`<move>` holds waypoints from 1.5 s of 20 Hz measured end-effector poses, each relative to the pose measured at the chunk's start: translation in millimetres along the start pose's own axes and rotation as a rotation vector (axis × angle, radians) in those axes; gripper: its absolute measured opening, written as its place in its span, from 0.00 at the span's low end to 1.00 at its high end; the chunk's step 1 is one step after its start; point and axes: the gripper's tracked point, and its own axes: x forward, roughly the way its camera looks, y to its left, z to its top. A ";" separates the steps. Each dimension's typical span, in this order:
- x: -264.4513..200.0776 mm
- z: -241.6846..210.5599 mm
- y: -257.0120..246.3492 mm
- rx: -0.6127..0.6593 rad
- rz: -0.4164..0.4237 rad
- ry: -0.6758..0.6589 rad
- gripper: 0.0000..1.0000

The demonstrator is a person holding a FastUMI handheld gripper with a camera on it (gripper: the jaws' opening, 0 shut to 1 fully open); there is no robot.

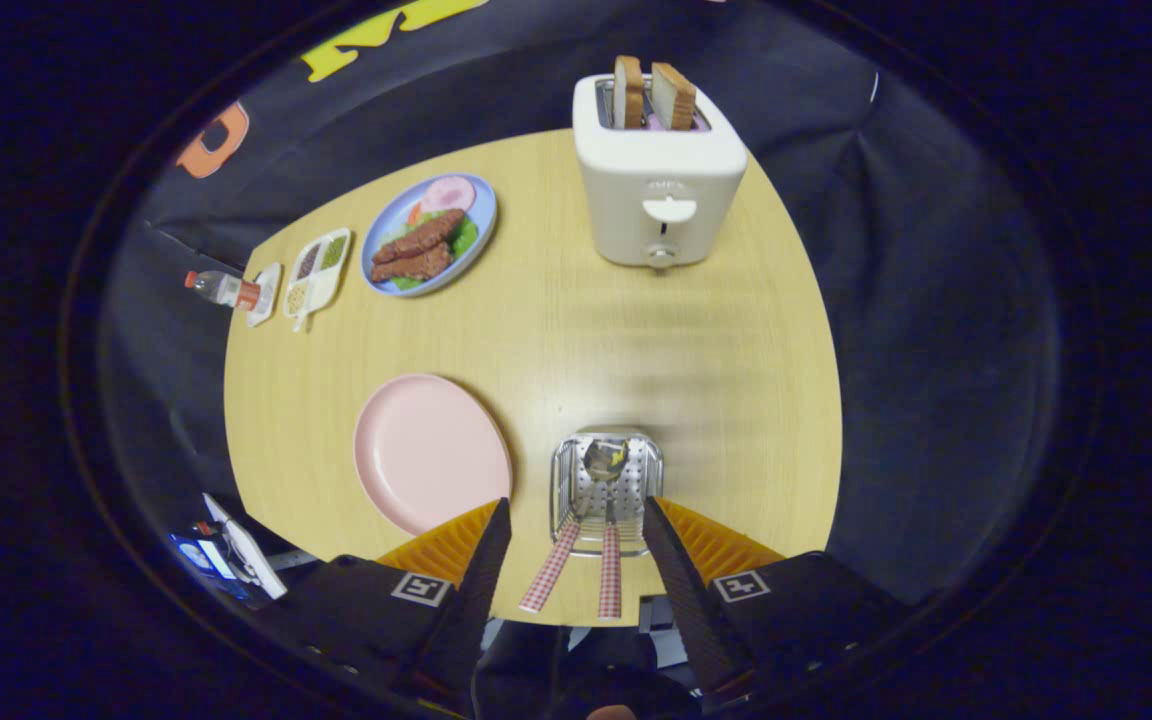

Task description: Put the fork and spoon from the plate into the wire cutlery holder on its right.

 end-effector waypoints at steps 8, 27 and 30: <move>-84.8 46.2 48.0 -0.091 0.078 -0.595 0.96; -240.6 -33.4 97.7 -0.077 -0.022 -1.308 0.96; -241.0 -41.2 102.0 -0.054 -0.021 -1.308 0.96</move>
